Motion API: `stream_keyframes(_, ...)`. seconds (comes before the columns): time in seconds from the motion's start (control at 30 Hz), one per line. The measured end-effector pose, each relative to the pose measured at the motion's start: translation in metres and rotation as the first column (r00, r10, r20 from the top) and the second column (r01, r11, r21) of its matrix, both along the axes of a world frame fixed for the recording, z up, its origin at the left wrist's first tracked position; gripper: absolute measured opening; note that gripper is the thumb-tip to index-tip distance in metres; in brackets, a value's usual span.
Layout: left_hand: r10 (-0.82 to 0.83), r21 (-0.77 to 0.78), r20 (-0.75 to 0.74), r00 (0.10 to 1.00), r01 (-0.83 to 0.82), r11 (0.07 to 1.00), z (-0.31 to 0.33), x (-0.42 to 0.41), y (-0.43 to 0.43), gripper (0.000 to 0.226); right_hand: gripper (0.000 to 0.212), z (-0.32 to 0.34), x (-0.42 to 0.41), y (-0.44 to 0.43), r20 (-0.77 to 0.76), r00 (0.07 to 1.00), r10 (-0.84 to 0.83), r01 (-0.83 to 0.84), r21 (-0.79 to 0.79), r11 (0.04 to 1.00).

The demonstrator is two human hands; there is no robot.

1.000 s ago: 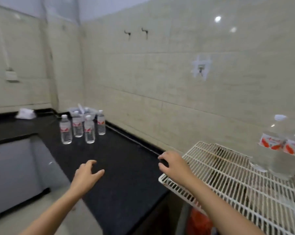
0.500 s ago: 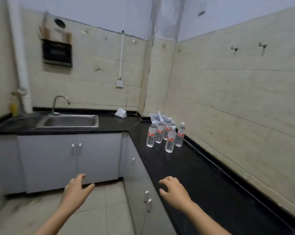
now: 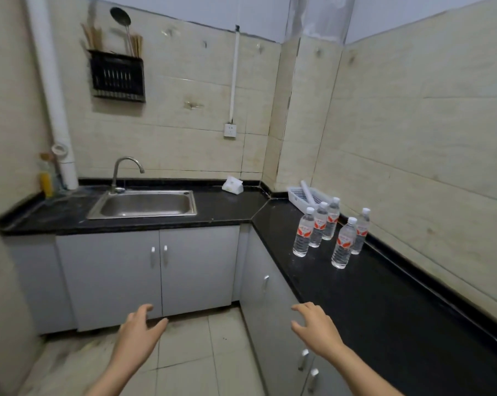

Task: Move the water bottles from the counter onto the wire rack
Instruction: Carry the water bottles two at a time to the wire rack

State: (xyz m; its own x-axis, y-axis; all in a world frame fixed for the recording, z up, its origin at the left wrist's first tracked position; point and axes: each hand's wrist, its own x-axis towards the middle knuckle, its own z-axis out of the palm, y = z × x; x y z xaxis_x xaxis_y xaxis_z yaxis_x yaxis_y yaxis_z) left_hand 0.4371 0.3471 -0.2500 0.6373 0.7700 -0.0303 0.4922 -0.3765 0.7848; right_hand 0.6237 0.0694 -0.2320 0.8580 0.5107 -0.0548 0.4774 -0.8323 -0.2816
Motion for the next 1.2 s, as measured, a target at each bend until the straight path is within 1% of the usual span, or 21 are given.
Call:
stream_keyframes(0.17, -0.110, -0.063, -0.008, 0.994, 0.110, 0.992, -0.015, 0.087, 0.008, 0.048, 0.046, -0.018, 0.066, 0.007, -0.050, 0.995, -0.088, 0.089, 0.030, 0.996)
stream_keyframes(0.3, -0.170, -0.088, 0.023, 0.985, 0.172, 0.981, -0.014, 0.167, 0.022, 0.046, 0.048, -0.023, 0.141, 0.022, -0.094, 0.983, -0.160, 0.173, 0.151, 0.973)
stream_keyframes(0.43, -0.185, -0.089, 0.013, 0.983, 0.185, 0.979, -0.005, 0.245, 0.047, 0.043, 0.051, -0.030, 0.218, 0.042, -0.167, 0.958, -0.234, 0.272, 0.260, 0.927)
stream_keyframes(0.57, -0.173, -0.097, 0.065, 0.983, 0.178, 0.979, 0.000, 0.306, 0.074, 0.039, 0.054, -0.044, 0.279, 0.065, -0.235, 0.931, -0.280, 0.344, 0.308, 0.887)
stream_keyframes(0.7, -0.152, -0.112, 0.028, 0.988, 0.154, 0.982, -0.013, 0.348, 0.095, 0.040, 0.059, -0.062, 0.322, 0.083, -0.311, 0.895, -0.320, 0.424, 0.370, 0.826)
stream_keyframes(0.8, -0.148, -0.129, 0.023, 0.989, 0.149, 0.980, -0.020, 0.384, 0.118, 0.040, 0.066, -0.068, 0.354, 0.096, -0.338, 0.859, -0.384, 0.504, 0.433, 0.748)
stream_keyframes(0.87, -0.173, -0.124, 0.016, 0.985, 0.173, 0.977, -0.025, 0.412, 0.134, 0.040, 0.072, -0.072, 0.373, 0.103, -0.351, 0.828, -0.437, 0.560, 0.477, 0.678)
stream_keyframes(0.97, -0.228, -0.103, 0.046, 0.973, 0.232, 0.967, -0.031, 0.462, 0.154, 0.039, 0.085, -0.081, 0.401, 0.112, -0.361, 0.783, -0.507, 0.620, 0.524, 0.584)
stream_keyframes(1.1, -0.342, -0.137, 0.071, 0.937, 0.349, 0.927, -0.041, 0.541, 0.174, 0.039, 0.104, -0.091, 0.431, 0.123, -0.379, 0.683, -0.624, 0.713, 0.528, 0.460)
stream_keyframes(1.2, -0.442, -0.151, 0.094, 0.892, 0.452, 0.879, -0.045, 0.599, 0.185, 0.035, 0.107, -0.096, 0.440, 0.132, -0.412, 0.585, -0.699, 0.779, 0.524, 0.343)
